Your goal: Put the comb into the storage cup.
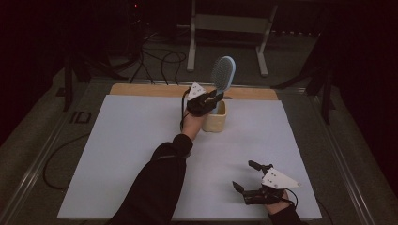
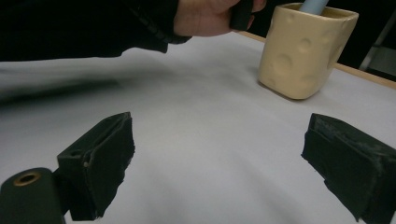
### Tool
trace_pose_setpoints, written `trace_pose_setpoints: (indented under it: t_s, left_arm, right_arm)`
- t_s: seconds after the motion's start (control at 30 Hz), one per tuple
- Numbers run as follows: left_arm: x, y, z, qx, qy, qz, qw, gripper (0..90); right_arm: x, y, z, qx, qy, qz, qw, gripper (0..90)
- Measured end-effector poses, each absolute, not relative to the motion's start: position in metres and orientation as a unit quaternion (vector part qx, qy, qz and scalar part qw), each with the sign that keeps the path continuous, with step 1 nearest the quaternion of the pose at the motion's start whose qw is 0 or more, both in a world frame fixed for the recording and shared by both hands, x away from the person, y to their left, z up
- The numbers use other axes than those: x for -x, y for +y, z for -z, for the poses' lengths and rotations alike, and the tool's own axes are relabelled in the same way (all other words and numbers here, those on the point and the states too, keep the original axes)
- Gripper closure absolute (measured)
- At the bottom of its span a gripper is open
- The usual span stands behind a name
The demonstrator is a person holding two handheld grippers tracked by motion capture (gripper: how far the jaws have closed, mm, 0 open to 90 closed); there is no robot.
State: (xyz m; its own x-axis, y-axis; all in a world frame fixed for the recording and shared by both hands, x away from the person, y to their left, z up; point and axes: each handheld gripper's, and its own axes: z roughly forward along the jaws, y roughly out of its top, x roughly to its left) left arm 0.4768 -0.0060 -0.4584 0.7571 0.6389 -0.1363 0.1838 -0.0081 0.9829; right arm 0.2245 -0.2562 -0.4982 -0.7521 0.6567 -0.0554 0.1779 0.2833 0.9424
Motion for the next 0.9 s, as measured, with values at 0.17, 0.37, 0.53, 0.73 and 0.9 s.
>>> trace_pose_setpoints:
  t_s: [0.17,0.37,0.53,0.73,0.9]
  left_arm:
    - [-0.471,-0.007,0.461,-0.686,0.291,-0.192,0.639,45.4]
    - [-0.467,-0.007,0.457,-0.695,0.283,-0.198,0.63,2.7]
    - [-0.466,-0.006,0.454,-0.707,0.279,-0.188,0.622,0.0]
    - [-0.465,-0.004,0.453,-0.72,0.276,-0.176,0.612,0.0]
    - [-0.466,-0.003,0.451,-0.732,0.271,-0.165,0.603,0.0]
  right_arm:
    - [-0.225,-0.256,0.499,-0.271,0.769,-0.534,0.223,8.5]
    - [-0.224,-0.255,0.498,-0.27,0.77,-0.533,0.224,8.5]
    - [-0.224,-0.254,0.498,-0.267,0.771,-0.532,0.224,8.5]
    - [-0.224,-0.254,0.498,-0.267,0.771,-0.532,0.224,8.5]
    - [-0.225,-0.254,0.499,-0.268,0.771,-0.533,0.224,8.5]
